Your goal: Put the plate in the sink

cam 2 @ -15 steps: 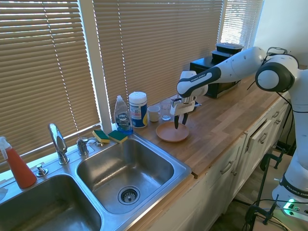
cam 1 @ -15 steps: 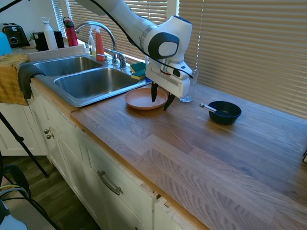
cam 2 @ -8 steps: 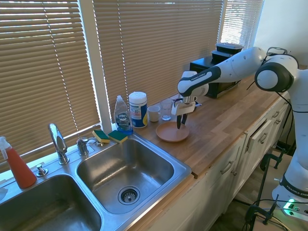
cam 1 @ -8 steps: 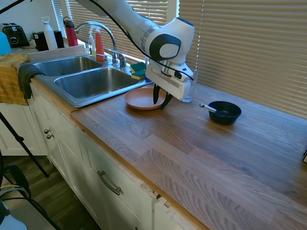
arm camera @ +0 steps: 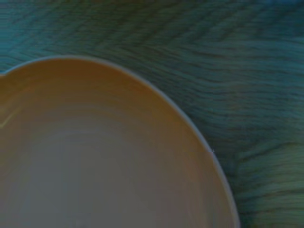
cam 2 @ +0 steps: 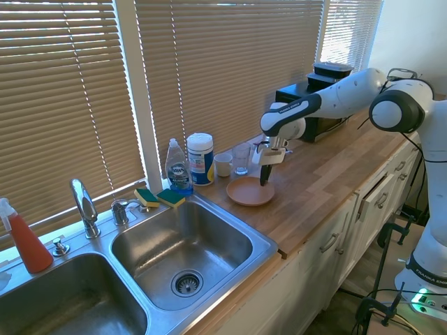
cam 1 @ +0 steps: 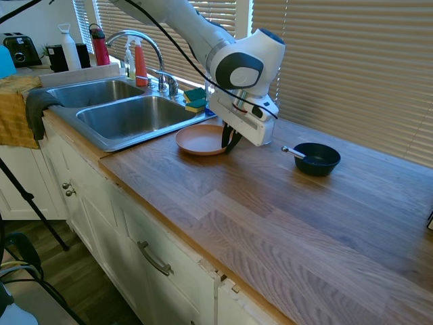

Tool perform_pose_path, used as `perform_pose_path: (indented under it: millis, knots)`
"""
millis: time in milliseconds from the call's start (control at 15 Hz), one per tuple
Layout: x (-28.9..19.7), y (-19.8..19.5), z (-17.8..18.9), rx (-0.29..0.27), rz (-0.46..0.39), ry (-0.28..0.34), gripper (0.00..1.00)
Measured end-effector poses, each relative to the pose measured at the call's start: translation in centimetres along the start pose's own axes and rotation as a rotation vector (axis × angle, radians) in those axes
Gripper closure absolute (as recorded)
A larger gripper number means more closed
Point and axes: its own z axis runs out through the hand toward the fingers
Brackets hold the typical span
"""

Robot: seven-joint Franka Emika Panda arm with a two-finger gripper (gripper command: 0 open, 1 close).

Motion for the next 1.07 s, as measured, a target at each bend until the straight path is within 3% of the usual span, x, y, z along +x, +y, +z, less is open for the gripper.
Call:
perform_pose_path:
  millis: [333, 667, 867, 1067]
  knots:
    - [0.0, 0.5, -0.9, 0.023, -0.038, -0.037, 1.00]
    - [-3.0, -0.8, -4.4, 0.050, -0.089, -0.049, 1.00]
    - [-7.6, -3.8, -5.5, 0.054, -0.108, -0.044, 1.00]
    - [-13.5, -9.1, -4.3, 0.019, -0.135, -0.021, 1.00]
